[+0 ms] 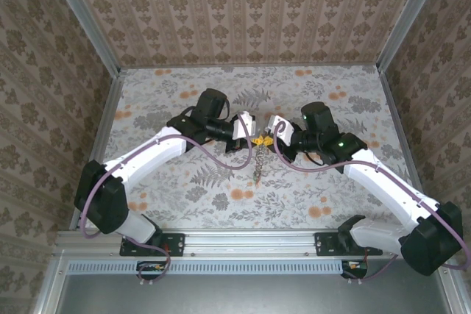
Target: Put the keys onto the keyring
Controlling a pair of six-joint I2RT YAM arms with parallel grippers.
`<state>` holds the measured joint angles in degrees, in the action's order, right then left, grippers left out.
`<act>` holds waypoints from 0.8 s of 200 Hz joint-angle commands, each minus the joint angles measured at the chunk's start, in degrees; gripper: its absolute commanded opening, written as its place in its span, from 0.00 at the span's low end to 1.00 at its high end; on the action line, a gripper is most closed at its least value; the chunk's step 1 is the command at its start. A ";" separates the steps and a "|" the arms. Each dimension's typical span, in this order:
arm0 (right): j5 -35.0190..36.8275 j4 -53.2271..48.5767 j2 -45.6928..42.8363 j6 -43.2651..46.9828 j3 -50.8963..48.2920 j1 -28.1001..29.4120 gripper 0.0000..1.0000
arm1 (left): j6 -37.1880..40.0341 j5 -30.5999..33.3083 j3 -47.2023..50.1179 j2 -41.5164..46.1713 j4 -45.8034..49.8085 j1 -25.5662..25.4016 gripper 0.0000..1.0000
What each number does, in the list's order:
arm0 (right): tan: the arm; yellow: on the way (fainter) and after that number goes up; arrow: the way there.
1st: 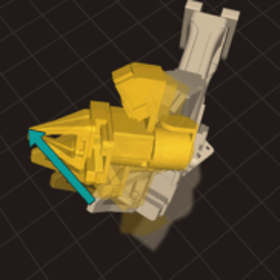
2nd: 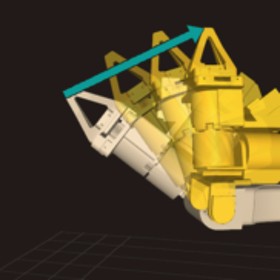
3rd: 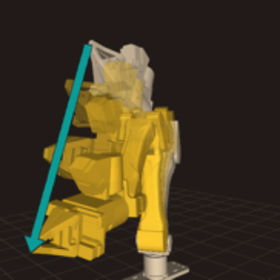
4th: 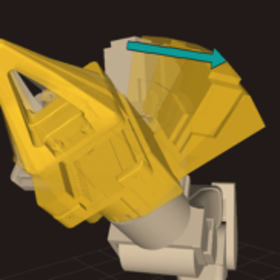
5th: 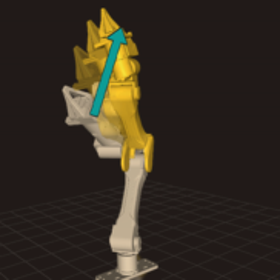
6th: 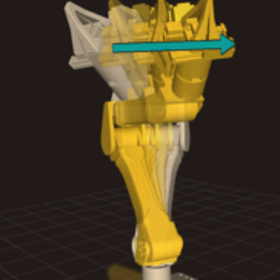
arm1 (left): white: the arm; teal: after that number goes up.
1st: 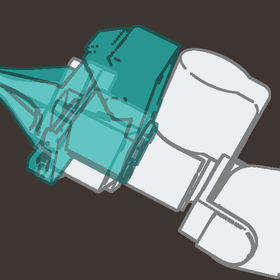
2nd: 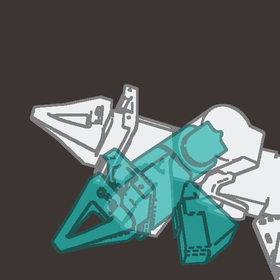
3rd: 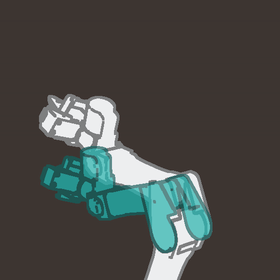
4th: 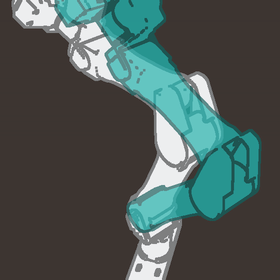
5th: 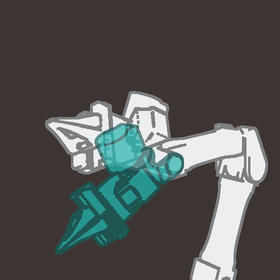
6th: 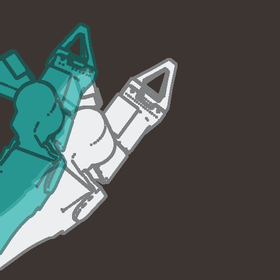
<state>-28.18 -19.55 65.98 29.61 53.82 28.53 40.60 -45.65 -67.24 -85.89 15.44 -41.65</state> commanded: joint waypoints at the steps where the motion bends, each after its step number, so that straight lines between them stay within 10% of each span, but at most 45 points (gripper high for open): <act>1: -1.79 5.42 -1.99 -0.96 0.34 0.38 0.00 | 1.18 -1.99 -1.80 -1.26 3.00 -0.56 0.00; 160: -8.23 20.65 -0.63 -9.21 -10.40 -4.20 0.14 | -18.33 -16.40 8.31 1.45 -28.09 3.07 0.00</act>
<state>-34.06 -2.13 64.14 23.14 44.03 24.73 25.39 -56.27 -59.05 -85.78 -5.26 -38.26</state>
